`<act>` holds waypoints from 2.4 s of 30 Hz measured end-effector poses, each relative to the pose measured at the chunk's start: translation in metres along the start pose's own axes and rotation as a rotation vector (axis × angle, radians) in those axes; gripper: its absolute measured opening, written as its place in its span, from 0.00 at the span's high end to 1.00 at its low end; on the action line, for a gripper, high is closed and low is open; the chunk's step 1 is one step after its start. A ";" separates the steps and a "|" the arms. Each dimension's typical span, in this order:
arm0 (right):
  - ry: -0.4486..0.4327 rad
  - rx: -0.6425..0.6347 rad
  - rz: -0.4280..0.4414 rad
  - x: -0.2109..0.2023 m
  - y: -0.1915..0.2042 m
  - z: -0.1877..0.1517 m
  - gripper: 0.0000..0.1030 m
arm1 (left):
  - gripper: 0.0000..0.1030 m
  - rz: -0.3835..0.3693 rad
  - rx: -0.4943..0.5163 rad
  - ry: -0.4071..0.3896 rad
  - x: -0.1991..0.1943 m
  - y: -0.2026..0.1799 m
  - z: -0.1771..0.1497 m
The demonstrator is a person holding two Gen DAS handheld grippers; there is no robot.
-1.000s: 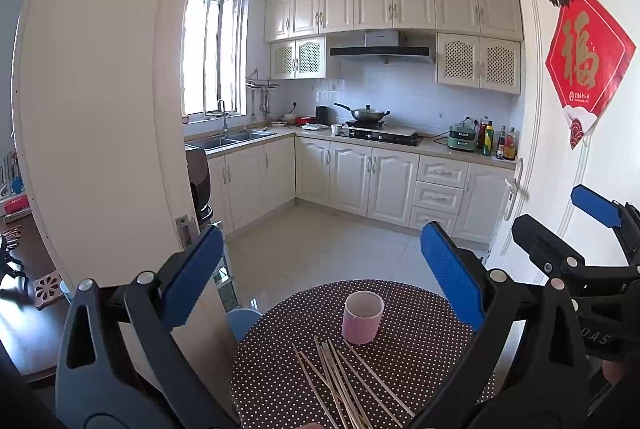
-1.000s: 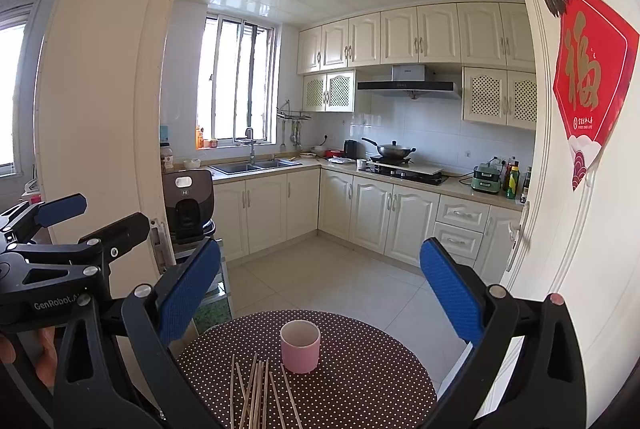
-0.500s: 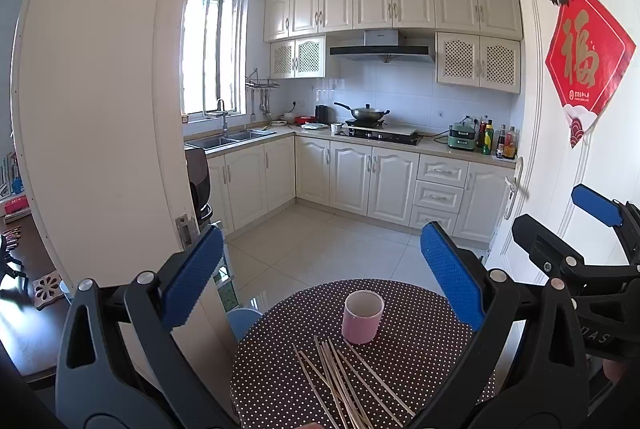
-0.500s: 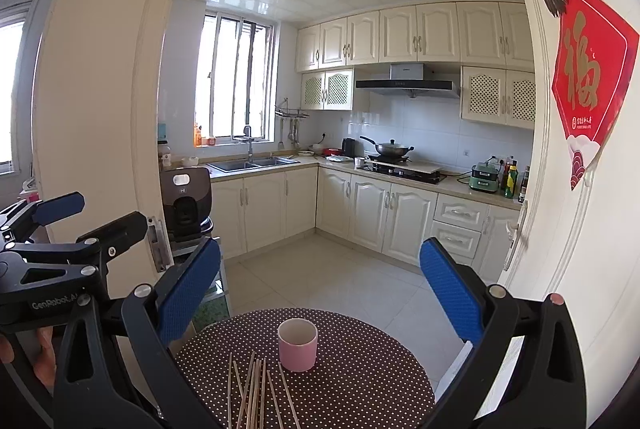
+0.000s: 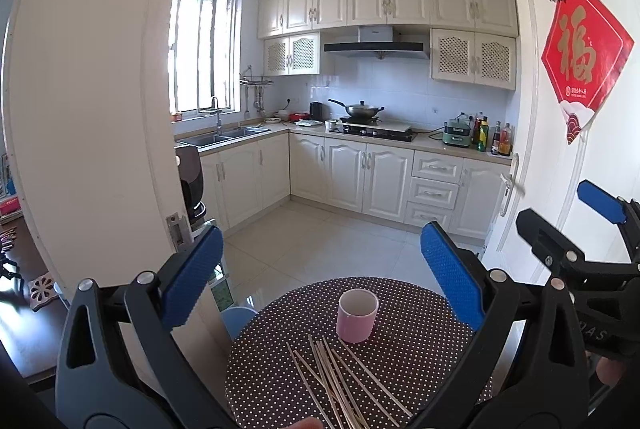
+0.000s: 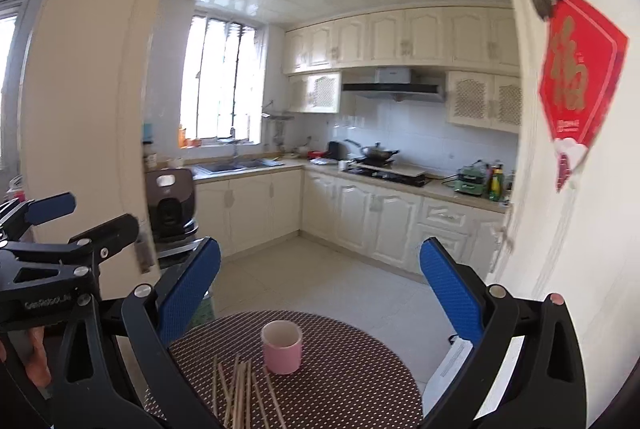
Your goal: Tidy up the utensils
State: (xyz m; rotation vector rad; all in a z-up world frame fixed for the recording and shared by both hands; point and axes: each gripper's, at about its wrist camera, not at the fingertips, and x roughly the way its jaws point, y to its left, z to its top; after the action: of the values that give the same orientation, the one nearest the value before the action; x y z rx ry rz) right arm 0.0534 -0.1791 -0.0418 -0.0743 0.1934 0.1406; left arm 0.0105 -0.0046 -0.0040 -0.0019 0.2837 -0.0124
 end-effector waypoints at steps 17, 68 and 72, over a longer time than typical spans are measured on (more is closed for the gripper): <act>0.048 0.044 0.086 0.031 -0.013 -0.007 0.07 | 0.06 -0.083 0.019 0.061 0.048 -0.009 0.000; 1.128 -0.122 0.449 0.329 0.079 -0.284 0.77 | 0.63 0.033 -0.315 1.198 0.350 0.096 -0.289; 1.167 -0.123 0.441 0.341 0.084 -0.296 0.85 | 0.65 0.027 -0.292 1.211 0.357 0.090 -0.288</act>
State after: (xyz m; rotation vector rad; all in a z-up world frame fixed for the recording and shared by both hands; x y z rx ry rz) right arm 0.3177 -0.0772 -0.4039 -0.2316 1.3712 0.5426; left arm 0.2740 0.0806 -0.3804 -0.2889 1.4943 0.0575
